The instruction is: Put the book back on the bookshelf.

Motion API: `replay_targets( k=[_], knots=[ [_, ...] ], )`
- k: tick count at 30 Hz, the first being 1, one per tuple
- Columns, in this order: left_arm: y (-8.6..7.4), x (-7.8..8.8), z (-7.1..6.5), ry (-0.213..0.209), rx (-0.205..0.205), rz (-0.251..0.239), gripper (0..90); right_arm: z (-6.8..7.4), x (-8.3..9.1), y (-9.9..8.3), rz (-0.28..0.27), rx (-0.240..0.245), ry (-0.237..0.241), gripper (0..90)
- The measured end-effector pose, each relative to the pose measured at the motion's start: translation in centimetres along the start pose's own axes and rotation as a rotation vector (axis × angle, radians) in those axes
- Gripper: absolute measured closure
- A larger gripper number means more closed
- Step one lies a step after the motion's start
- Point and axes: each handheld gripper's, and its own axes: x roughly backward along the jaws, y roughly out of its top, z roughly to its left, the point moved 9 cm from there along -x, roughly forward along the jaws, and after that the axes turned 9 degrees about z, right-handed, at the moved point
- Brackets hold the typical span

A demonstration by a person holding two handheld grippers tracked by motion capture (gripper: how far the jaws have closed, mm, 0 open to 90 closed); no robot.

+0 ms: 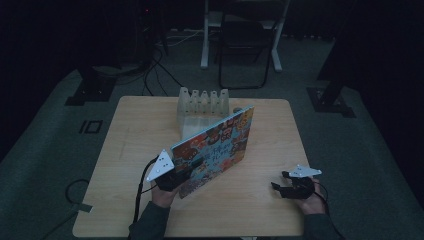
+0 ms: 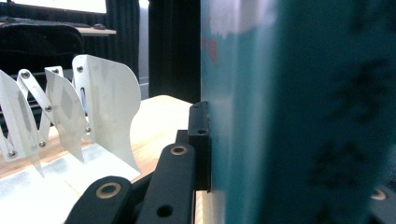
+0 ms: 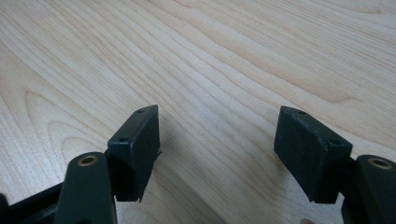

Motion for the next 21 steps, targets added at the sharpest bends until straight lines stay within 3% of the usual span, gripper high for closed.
replay_targets(
  k=[21],
  knots=[
    [0.10, 0.98, 0.76, 0.051, 0.001, -0.007, 81.2, 0.02, 0.00, 0.00, 0.000, 0.001, 0.002, 30.5]
  ],
)
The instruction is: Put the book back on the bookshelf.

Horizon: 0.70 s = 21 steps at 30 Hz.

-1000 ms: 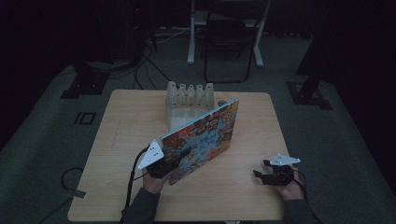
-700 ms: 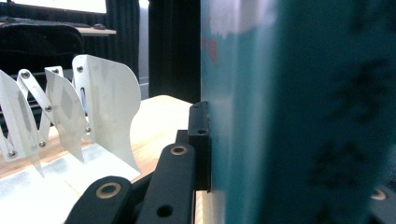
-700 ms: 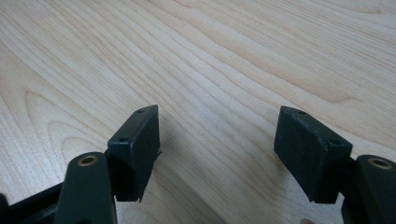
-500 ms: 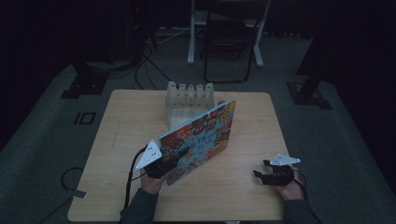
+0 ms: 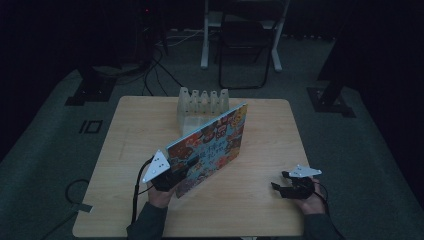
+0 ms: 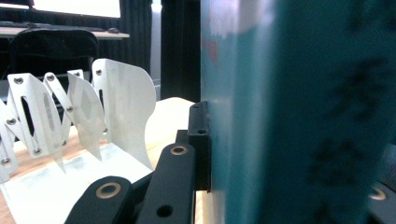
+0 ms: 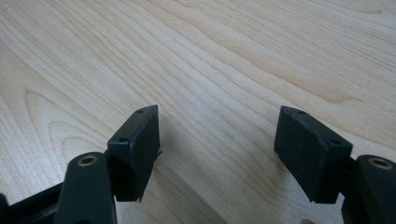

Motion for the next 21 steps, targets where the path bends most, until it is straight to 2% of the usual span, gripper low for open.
replay_targets(
  k=[7, 21],
  knots=[
    [-0.02, 0.04, -0.07, -0.010, -0.007, 0.003, 81.2, 0.00, 0.00, 0.00, -0.001, 0.001, 0.000, 30.5],
    [0.03, 0.47, 0.57, 0.017, -0.003, 0.009, 81.2, 0.00, -0.01, 0.00, -0.001, -0.001, 0.000, 30.5]
  ],
)
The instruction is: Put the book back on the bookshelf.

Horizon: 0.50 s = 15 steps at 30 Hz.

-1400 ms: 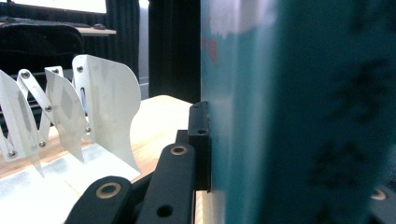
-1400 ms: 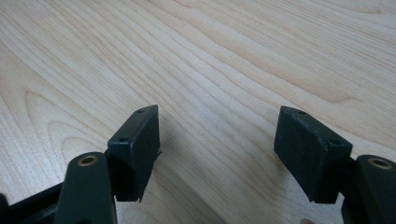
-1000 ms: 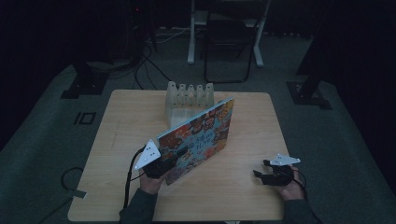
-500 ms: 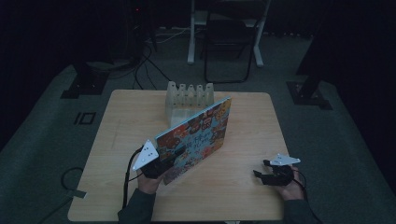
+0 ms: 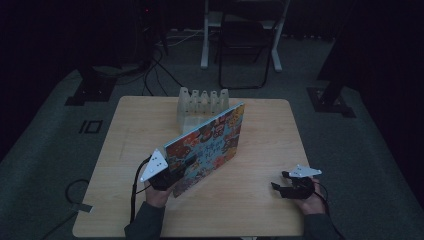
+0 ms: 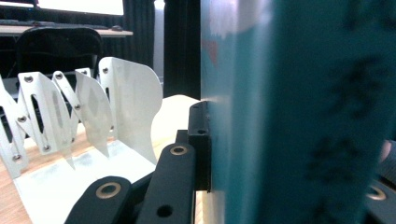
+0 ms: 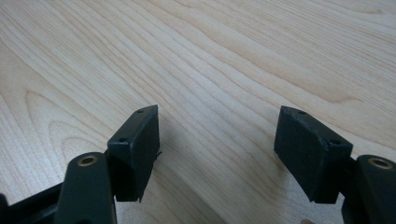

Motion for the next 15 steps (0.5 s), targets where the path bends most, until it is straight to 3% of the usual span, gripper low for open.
replay_targets(
  k=[15],
  knots=[
    [-0.1, 0.6, 1.1, 0.042, 0.026, -0.006, 81.2, 0.0, 0.0, 0.0, -0.001, 0.000, 0.000, 30.4]
  ],
)
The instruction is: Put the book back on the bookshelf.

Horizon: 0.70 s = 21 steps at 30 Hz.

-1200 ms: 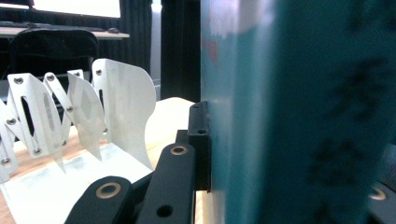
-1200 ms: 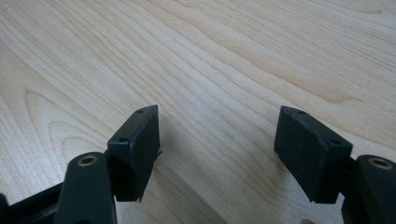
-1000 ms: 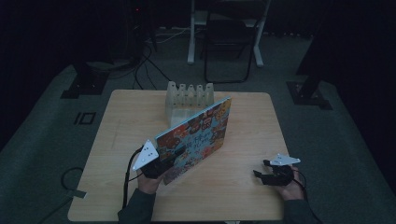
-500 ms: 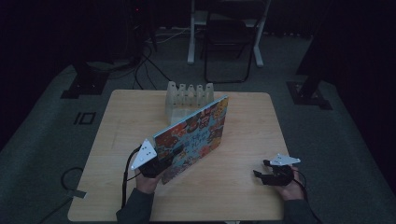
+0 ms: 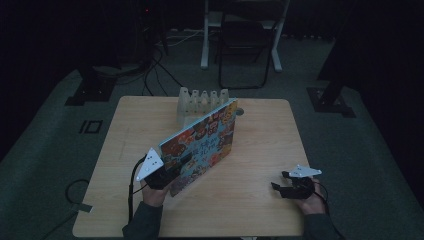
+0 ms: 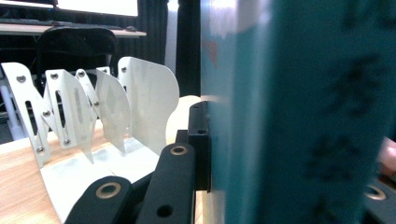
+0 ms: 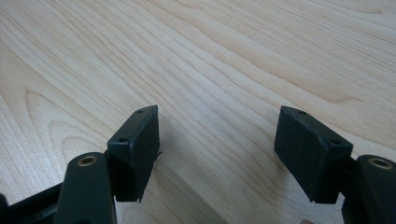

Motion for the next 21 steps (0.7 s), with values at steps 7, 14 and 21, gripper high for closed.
replay_targets(
  k=[7, 14, 21],
  knots=[
    [0.01, 0.22, 0.30, 0.009, 0.008, -0.005, 81.2, 0.00, 0.00, 0.00, 0.000, 0.000, 0.000, 30.4],
    [0.03, 0.50, 0.60, 0.023, 0.009, -0.007, 81.2, 0.00, 0.00, 0.00, 0.000, 0.000, 0.000, 30.3],
    [0.03, 0.65, 0.86, 0.037, 0.007, -0.003, 81.2, 0.00, 0.00, 0.00, 0.000, 0.001, 0.000, 30.2]
  ],
)
